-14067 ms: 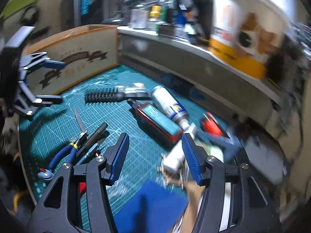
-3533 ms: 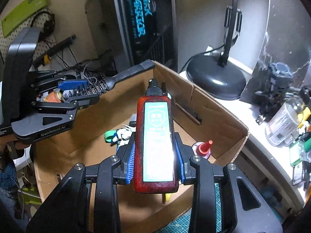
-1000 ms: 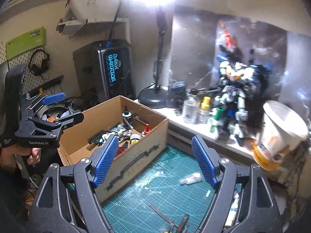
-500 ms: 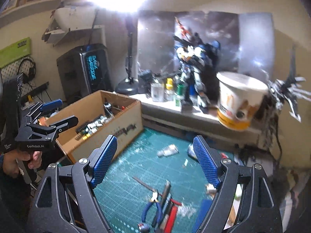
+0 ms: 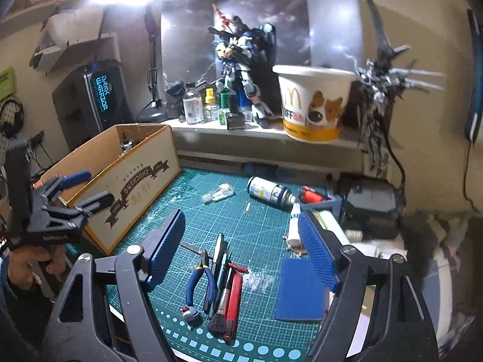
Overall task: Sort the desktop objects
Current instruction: 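Withdraw both open grippers from the box back toward the cutting mat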
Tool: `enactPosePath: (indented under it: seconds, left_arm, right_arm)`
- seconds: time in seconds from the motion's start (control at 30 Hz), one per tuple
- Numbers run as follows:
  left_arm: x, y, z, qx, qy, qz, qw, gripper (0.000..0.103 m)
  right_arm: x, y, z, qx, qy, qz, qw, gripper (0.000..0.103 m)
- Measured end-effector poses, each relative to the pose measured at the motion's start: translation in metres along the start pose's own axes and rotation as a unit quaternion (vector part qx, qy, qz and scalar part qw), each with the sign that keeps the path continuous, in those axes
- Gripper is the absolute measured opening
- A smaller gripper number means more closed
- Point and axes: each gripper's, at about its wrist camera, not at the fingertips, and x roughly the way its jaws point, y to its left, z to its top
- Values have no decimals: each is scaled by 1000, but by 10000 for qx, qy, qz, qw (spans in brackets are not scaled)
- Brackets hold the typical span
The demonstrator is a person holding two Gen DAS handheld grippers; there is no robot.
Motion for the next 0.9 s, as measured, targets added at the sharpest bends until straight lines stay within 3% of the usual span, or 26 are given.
enactPosePath:
  seconds: [0.2,0.3,0.47,0.9]
  left_arm:
    - [16,-13,-16,227,-82,233,9994,103]
    - [14,-22,-17,249,-172,157,9994,103]
    - [17,-46,-26,426,-145,-78,9990,103]
    - [61,-76,-49,723,781,-447,9933,103]
  right_arm:
    - [4,-5,-15,-54,171,-156,9997,70]
    - [8,-12,-25,15,280,-382,9989,70]
    - [10,-22,-38,95,488,-413,9979,70]
    - [24,-38,-51,106,815,-186,9964,70]
